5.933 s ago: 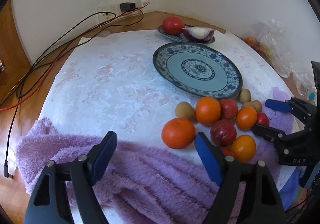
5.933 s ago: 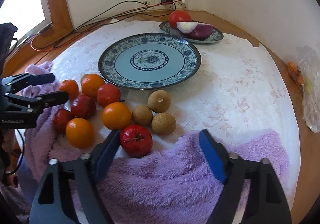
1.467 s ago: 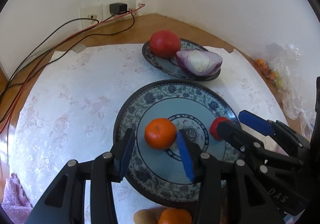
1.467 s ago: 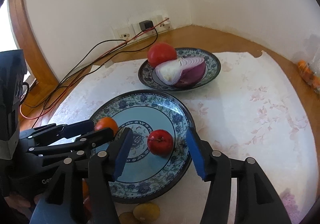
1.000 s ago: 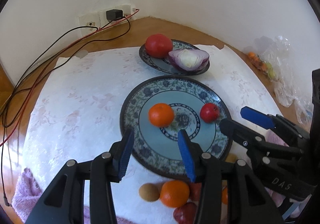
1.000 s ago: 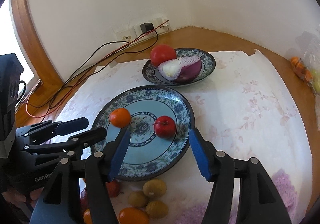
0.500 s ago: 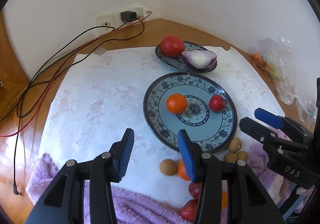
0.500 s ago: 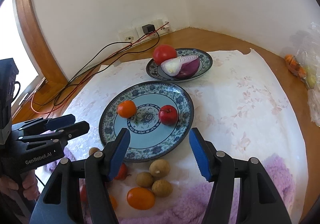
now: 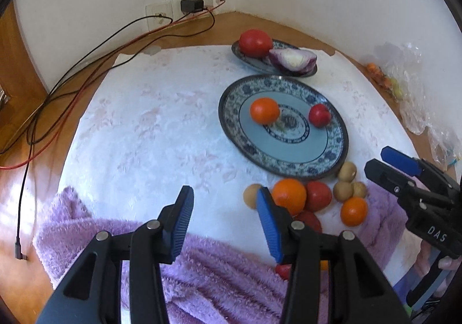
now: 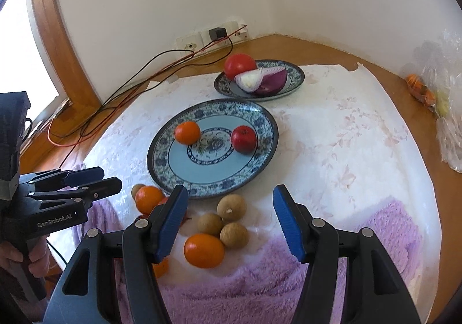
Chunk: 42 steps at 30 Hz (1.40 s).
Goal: Organize fruits
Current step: 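Move both tools back toward the remaining fruit cluster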
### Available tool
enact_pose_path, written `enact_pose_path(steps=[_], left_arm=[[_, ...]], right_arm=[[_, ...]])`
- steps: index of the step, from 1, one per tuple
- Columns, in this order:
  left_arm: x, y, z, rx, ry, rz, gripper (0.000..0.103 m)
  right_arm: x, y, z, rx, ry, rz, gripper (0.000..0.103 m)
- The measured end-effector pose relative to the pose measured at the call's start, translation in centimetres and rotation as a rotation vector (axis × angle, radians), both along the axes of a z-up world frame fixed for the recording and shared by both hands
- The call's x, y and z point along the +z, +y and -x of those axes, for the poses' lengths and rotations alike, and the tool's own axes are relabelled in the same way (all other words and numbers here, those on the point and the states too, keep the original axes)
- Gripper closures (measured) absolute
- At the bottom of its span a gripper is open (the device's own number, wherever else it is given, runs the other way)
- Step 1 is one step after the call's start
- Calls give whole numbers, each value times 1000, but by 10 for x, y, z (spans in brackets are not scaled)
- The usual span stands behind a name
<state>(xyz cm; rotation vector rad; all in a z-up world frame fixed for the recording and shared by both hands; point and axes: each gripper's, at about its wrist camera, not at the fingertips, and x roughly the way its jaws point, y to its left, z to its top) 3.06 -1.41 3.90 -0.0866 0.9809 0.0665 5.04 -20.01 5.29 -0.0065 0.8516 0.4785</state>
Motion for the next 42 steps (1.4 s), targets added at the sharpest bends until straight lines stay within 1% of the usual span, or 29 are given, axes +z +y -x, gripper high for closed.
enact_pose_path(steps=[7,11,17,23,34,37,42], left_arm=[[-11,-5,2,-35,26,-8,55],[-17,-13,1,-67,33,-32,55],[-25,-16,-4,-72,36,-37,55],[-34,-13,-13,-57,15,-22,55],[-37,-2,-14,-14,-51,-41,55],[-37,3,-15,3,-66,-23,55],[-35,11,-16,25,-80,41,55]], right_arm=[[-4,-2,4,-2,11,5,40],[-5,-3,3,-6,17,5,40],[-9,-4,2,-7,27,9,40],[-14,-6,0,-10,42,12,40],[-25,-7,-7,-20,74,16,40],[-26,-7,-7,-25,78,16,40],[-27,-8,-8,-30,81,16,40]])
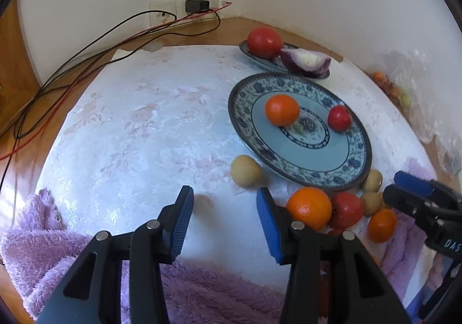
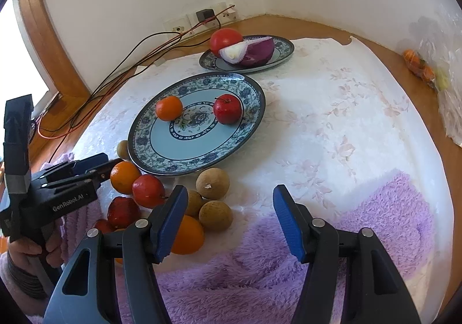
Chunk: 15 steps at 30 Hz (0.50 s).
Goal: Organize fruits
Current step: 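Move both tools back toward the remaining fruit cluster, then grasp a brown longan with the left tool while the right tool grasps another longan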
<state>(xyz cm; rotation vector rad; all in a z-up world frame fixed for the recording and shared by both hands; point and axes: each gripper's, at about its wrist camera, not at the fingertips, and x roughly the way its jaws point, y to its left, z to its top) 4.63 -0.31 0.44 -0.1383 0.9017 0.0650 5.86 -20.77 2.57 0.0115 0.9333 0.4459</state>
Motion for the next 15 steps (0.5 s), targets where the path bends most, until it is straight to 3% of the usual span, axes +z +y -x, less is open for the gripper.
enact_pose_path(steps=[7,10,15], left_arm=[[5,-2,-10,-26,-9,27,56],[4,1,-18,-12,-4,-14,56],[-3,9,-23,-17,-4,7,58]], right_arm=[[-2,0,-2,0,6,-5,40],[-1,0,-2,-1,3,-5,40],[-2,-1,-4,-6,5,-6,40]])
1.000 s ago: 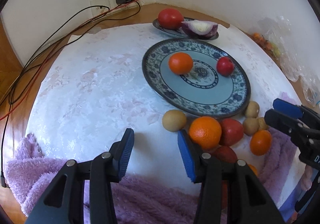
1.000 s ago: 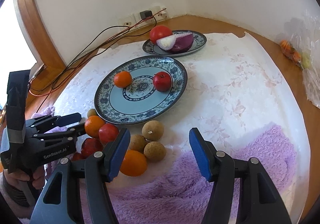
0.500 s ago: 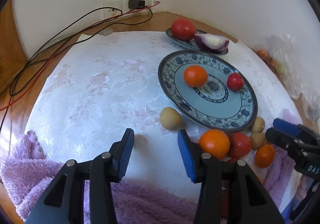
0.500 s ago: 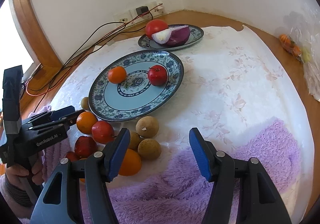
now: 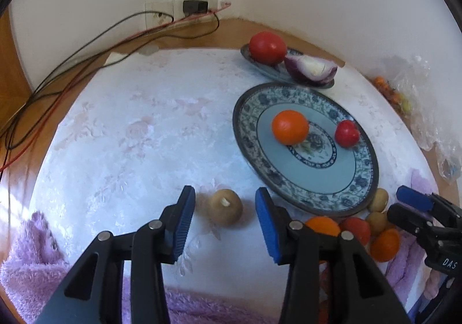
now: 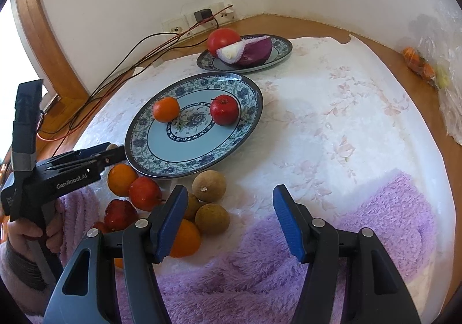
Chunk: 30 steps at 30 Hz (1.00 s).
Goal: Organize fruits
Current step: 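Grasp a brown longan with the left tool while the right tool grasps another longan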
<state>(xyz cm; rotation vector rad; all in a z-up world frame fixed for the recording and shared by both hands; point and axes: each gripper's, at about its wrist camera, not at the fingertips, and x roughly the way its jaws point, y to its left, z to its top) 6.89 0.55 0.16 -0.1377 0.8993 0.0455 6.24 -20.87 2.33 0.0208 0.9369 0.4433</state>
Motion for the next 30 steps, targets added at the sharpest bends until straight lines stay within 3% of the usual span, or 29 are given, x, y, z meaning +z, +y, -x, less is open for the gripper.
enact_pose_path(steps=[6,11,16,19,26,30], left_arm=[[-1,7,1,0,-17,44,59],[-1,17,3,45,-20,72,77],[0,12,2,48,-13,33,78],[0,7,1,46,-7,-3,78],[0,8,3,43,-9,-2,78],[0,6,3,39,-6,-22,78]], right_arm=[[-3,-2,-4,-19,0,-16,40],[-2,0,-3,-16,-5,-15,40],[-2,5,-4,-11,-3,-21,40],[-2,8,-5,-3,1,-26,48],[-4,21,-8,19,24,-15,68],[-8,18,-9,11,41,-51,72]])
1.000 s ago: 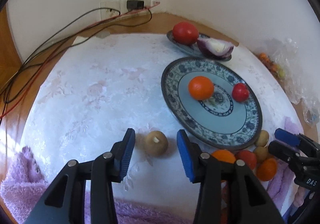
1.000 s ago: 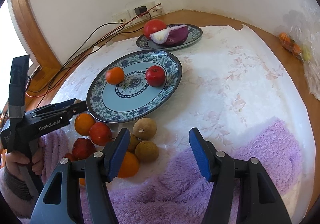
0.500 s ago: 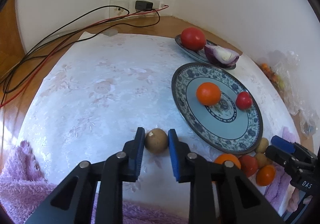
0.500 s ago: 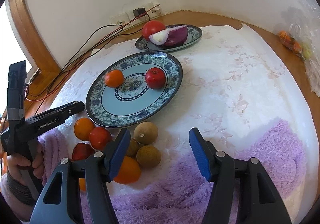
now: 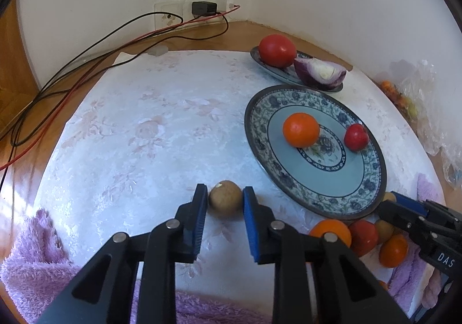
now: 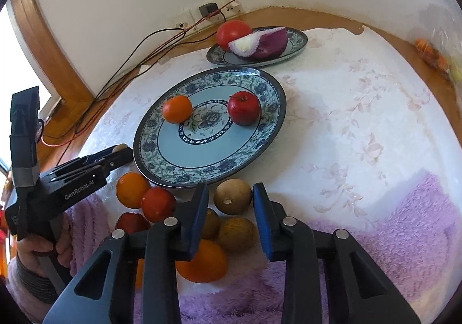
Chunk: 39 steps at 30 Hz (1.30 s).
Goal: Organize fruits
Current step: 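Grasp a brown longan with the left tool while the right tool grasps another longan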
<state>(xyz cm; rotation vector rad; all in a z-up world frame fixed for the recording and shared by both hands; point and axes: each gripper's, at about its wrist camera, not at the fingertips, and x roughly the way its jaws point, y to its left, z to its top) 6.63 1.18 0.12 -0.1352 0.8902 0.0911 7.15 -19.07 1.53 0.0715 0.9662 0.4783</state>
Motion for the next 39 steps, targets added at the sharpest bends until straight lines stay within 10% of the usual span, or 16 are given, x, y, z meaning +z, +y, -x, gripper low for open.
enact_pose_path(steps=[39], left_arm=[[25,-8,15,-37,-51,30,78]], right_arm=[[9,-15,8,-32,-83,-43,74]])
